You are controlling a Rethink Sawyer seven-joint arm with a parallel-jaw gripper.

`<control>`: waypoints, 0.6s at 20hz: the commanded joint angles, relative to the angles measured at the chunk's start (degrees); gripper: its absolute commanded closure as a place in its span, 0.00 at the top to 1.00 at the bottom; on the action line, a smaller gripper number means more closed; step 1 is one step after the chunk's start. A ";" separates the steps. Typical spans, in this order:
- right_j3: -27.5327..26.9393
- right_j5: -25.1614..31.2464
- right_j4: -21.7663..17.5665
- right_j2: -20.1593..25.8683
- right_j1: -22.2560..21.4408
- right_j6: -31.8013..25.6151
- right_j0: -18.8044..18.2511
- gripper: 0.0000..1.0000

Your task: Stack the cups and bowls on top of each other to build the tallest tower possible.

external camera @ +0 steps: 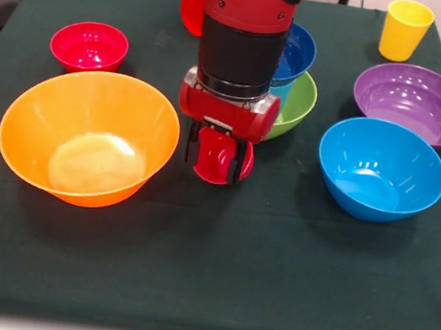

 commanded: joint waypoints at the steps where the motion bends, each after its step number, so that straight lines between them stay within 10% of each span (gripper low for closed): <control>1: -0.76 5.07 -6.40 1.36 4.08 -11.78 -0.27 1.00; 12: 4.44 1.95 -7.91 1.65 2.12 -9.38 -0.05 1.00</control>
